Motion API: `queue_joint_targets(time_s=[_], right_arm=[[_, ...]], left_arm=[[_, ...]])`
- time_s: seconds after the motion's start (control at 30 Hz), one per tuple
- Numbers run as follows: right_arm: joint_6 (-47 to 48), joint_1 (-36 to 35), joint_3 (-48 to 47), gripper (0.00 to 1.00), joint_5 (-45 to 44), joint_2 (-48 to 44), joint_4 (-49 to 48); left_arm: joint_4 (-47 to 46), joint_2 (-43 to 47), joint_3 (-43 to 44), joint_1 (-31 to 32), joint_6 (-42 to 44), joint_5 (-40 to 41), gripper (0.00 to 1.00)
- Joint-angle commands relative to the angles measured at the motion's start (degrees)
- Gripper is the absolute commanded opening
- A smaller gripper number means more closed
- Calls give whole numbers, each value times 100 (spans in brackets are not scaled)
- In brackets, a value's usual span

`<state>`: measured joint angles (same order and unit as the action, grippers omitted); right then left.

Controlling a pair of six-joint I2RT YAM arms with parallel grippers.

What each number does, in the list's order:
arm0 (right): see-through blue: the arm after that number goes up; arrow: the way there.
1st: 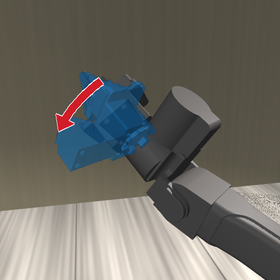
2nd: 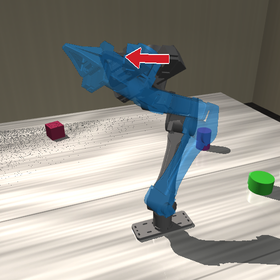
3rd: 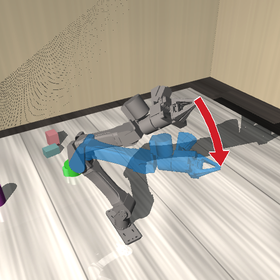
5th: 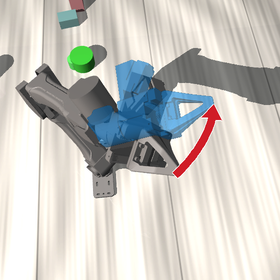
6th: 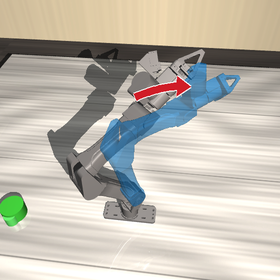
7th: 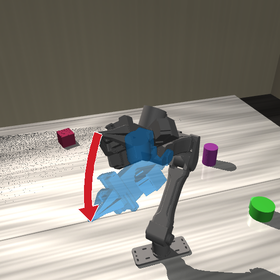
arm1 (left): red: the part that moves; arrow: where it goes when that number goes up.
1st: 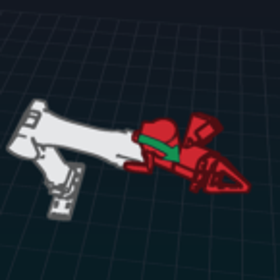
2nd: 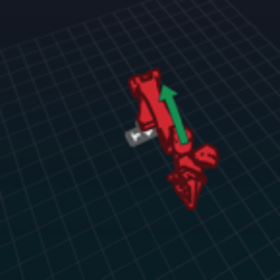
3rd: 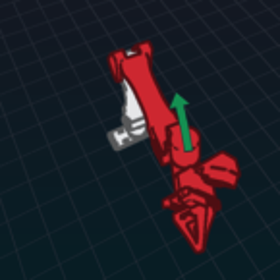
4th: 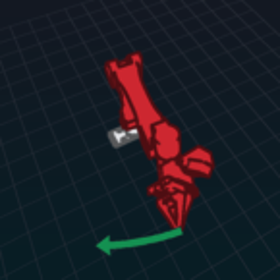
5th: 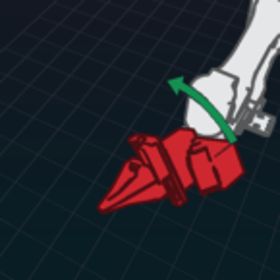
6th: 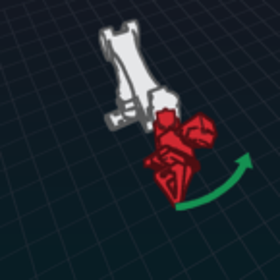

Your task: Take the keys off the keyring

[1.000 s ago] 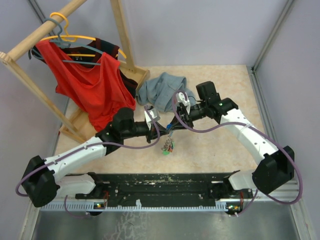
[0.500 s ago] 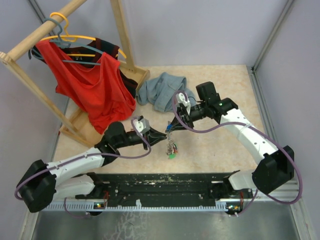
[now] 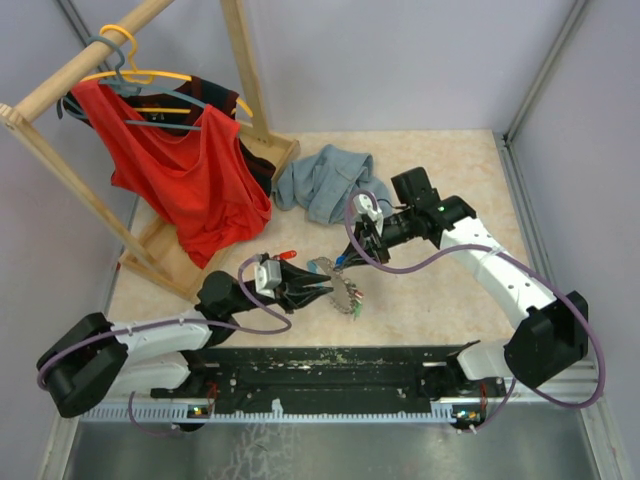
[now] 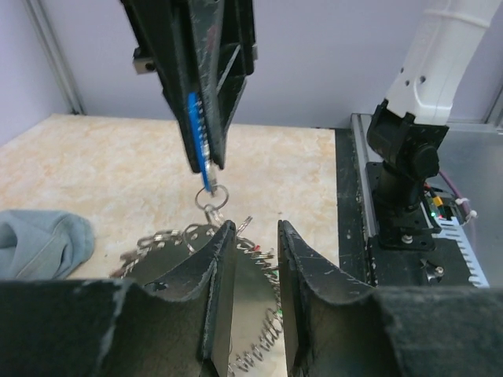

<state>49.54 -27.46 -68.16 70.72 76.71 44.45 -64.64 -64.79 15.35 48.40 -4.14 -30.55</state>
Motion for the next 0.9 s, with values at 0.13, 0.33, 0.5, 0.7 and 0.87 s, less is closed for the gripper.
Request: queue_joint_targets(time_s=[0.13, 0.33, 0.5, 0.7, 0.87], right_arm=[[367, 30, -329, 0, 418, 11, 102], [459, 31, -368, 0, 442, 11, 197], [487, 39, -405, 0, 435, -11, 256], [456, 56, -401, 0, 404, -15, 219], [423, 81, -391, 0, 390, -48, 196]], left_arm=[[-702, -270, -47, 441, 220, 559, 33], [-660, -315, -107, 590, 130, 1187, 32], [-655, -301, -136, 679, -151, 1454, 31], [-854, -354, -269, 930, -443, 1679, 30], [-850, -253, -389, 1092, -484, 1887, 30]])
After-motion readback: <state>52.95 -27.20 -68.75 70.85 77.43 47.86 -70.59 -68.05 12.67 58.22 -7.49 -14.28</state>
